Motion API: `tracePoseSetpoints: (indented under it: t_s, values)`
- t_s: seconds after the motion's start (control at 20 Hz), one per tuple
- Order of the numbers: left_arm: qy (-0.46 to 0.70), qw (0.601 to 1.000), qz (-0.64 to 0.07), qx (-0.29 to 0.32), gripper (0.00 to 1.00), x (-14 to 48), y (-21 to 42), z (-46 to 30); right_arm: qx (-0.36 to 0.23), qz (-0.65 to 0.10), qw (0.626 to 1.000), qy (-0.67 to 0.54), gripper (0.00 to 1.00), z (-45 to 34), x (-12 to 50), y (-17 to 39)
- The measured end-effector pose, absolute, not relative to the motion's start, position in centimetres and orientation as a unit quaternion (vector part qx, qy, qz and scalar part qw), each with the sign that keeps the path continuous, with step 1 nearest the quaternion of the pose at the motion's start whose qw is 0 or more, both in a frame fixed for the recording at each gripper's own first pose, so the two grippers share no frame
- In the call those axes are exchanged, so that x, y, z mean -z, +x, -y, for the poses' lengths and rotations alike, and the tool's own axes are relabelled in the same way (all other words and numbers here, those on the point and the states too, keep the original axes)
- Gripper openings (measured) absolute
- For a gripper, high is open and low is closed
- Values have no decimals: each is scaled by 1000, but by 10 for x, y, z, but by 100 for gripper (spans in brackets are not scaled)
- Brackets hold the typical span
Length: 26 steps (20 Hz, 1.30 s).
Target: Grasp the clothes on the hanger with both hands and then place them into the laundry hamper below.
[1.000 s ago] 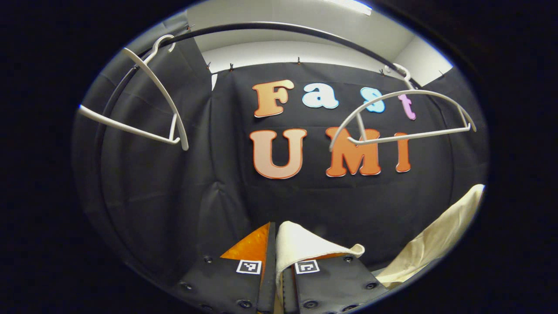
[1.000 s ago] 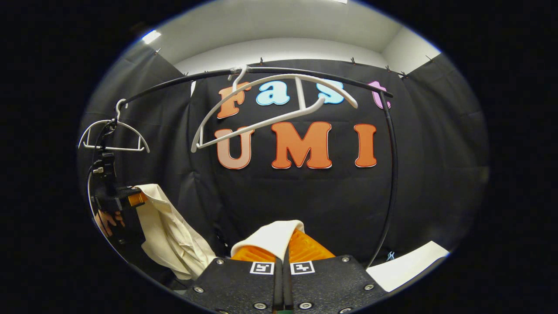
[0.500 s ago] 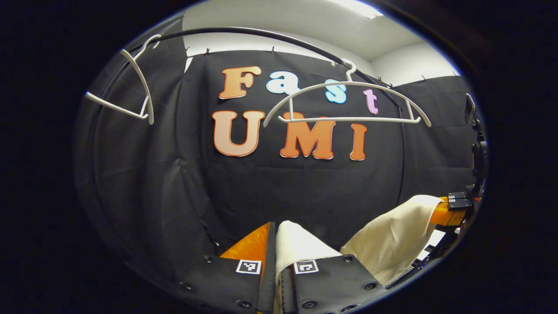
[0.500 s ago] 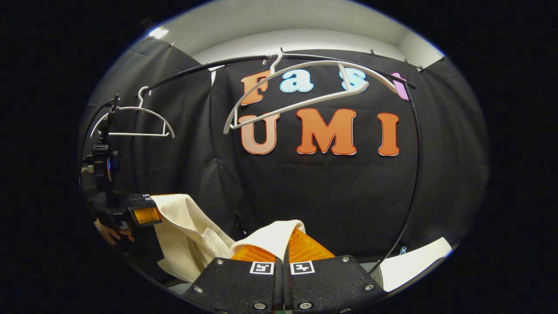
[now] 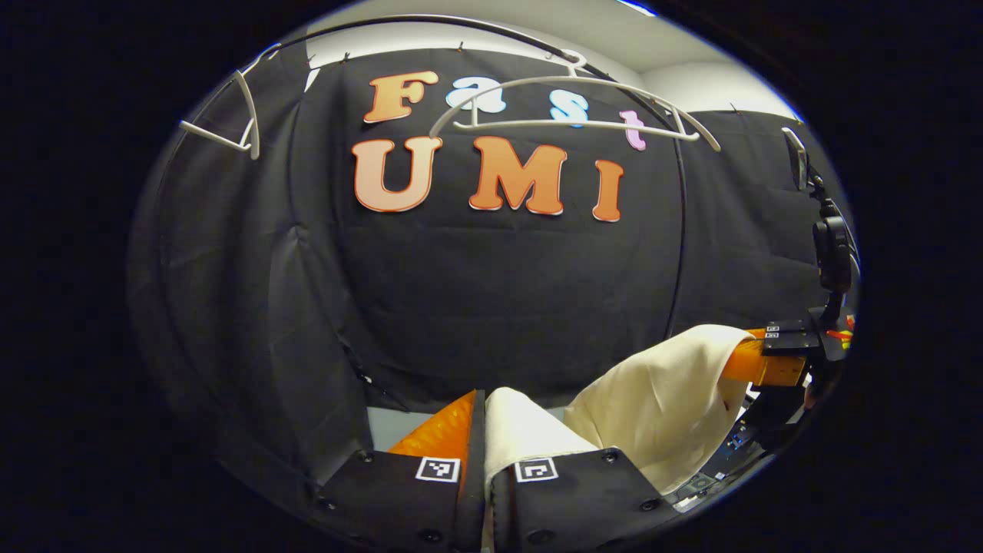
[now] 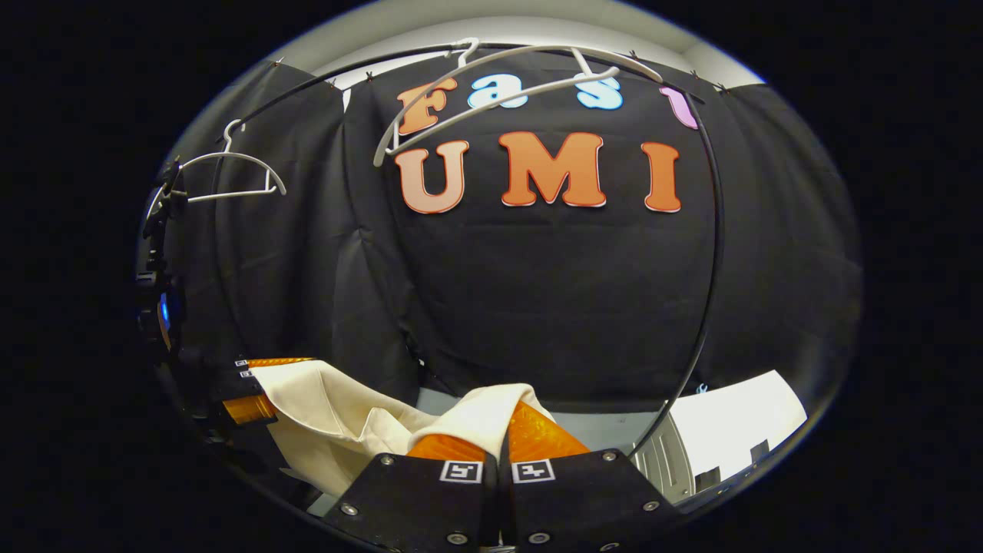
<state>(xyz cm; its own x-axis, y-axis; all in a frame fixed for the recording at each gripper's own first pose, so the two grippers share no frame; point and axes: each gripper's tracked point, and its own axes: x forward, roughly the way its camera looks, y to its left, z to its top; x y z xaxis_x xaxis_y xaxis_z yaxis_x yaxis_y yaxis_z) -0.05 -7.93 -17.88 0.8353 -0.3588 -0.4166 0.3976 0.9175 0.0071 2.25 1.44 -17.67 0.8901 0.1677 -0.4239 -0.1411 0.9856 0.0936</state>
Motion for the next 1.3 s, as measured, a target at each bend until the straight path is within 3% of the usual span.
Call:
tracePoseSetpoints:
  t_s: [0.25,0.3,0.35,0.6,0.7,1.2,1.25,1.3]
  values:
    - [71,940,-263,204,12,218,-15,80,-64,-285,956,31,0,-8,225,3]
    - [75,936,-279,200,17,228,-18,76,-59,-296,953,31,0,-6,232,-1]
    - [72,932,-295,198,12,238,-20,74,-54,-307,950,31,0,-4,239,-4]
    - [38,913,-360,186,13,276,-37,67,-45,-347,936,33,1,-4,263,-10]
    - [40,904,-388,176,10,295,-42,61,-45,-369,928,28,5,-4,278,-13]
    - [62,858,-491,137,13,351,-70,32,-60,-449,891,41,12,-19,328,-39]
    - [61,855,-496,136,14,355,-70,30,-61,-453,889,41,5,-20,329,-41]
    - [57,852,-503,133,19,357,-71,27,-63,-454,888,42,23,-22,331,-41]
